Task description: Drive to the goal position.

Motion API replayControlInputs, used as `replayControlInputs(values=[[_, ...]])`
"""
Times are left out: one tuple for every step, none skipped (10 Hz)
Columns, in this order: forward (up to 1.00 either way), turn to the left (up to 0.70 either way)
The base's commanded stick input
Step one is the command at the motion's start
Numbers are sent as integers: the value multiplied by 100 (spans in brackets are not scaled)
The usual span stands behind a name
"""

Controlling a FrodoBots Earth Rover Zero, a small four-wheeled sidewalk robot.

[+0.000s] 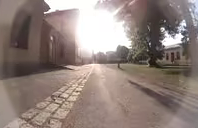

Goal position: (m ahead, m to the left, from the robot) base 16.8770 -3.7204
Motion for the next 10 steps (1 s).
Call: replayControlInputs(values=[[44, 2], [44, 2], [44, 2], [44, 2], [44, 2], [44, 2], [44, 2], [44, 2], [44, 2], [44, 2]])
